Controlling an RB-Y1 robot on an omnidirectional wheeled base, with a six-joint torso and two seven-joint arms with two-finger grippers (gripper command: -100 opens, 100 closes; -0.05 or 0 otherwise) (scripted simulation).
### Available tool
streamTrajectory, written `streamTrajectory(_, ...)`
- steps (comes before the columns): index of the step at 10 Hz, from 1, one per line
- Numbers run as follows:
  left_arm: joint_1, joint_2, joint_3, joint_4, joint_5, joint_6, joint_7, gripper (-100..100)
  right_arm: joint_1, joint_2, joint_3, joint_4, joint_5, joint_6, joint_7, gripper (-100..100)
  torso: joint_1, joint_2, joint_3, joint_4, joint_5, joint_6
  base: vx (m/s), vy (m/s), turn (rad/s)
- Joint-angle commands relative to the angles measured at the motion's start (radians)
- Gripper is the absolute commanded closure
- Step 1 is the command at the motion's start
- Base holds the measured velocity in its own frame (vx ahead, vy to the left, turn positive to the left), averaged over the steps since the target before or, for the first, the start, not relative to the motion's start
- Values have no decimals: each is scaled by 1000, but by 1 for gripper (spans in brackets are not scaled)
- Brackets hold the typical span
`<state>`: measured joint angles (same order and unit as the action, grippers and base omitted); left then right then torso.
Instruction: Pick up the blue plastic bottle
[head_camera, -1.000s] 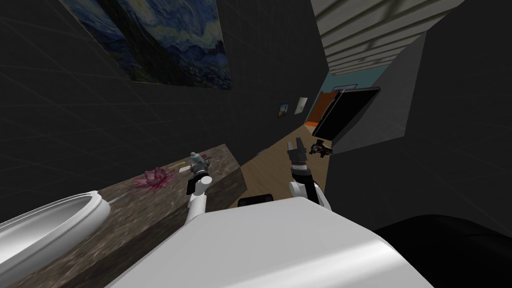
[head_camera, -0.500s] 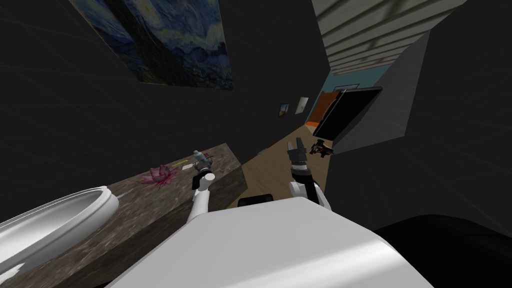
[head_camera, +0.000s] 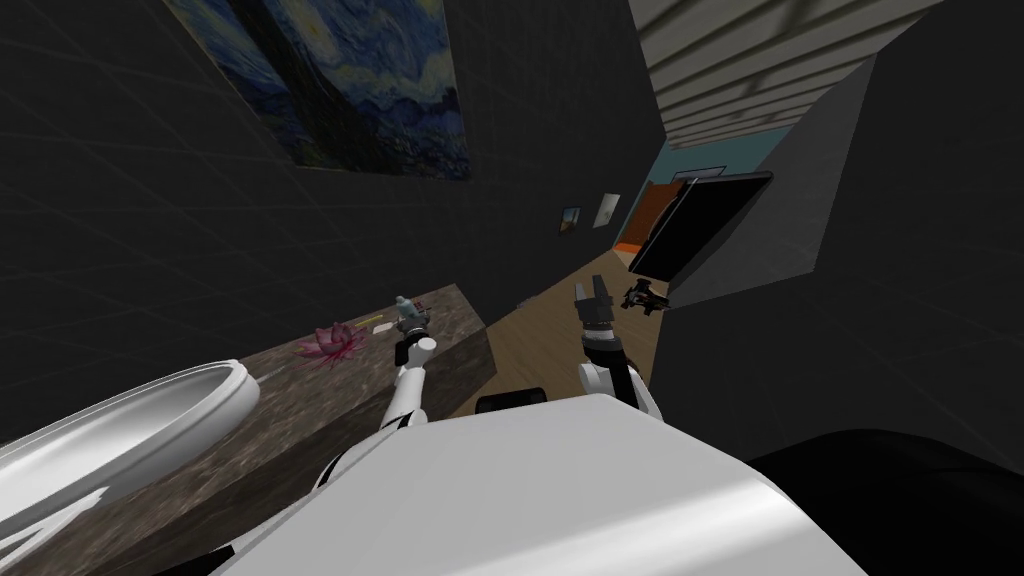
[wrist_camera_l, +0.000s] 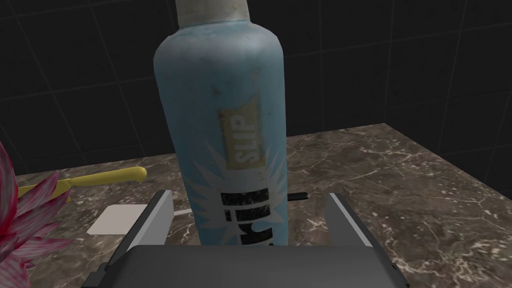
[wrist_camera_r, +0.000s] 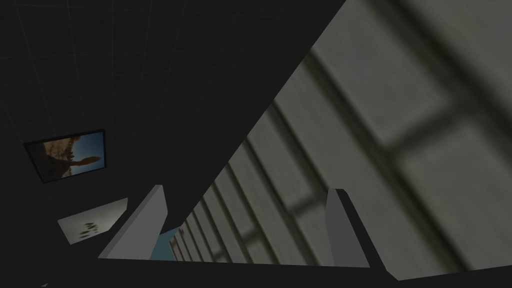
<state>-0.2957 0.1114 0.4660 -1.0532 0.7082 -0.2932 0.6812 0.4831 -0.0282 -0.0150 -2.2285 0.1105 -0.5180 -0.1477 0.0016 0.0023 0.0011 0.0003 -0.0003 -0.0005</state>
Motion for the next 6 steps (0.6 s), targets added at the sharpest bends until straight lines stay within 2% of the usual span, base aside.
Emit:
streamTrajectory(1,-50,11,-4,50,-7,-21,7,-100,0,0,0,0,0,0,0,0,0,0,0,0,0,0,-74,25,39)
streamTrajectory(3,-57,11,-4,94,-7,-21,7,-100,0,0,0,0,0,0,0,0,-1,-1,0,0,0,0,-19,4,-7)
streamTrajectory(4,-105,32,-12,139,-23,-63,15,-100,0,0,0,0,0,0,0,0,-1,-2,-1,0,0,0,-51,27,74)
streamTrajectory(6,-146,32,-12,191,-23,-63,15,-100,0,0,0,0,0,0,0,0,0,0,0,0,0,0,-51,13,12)
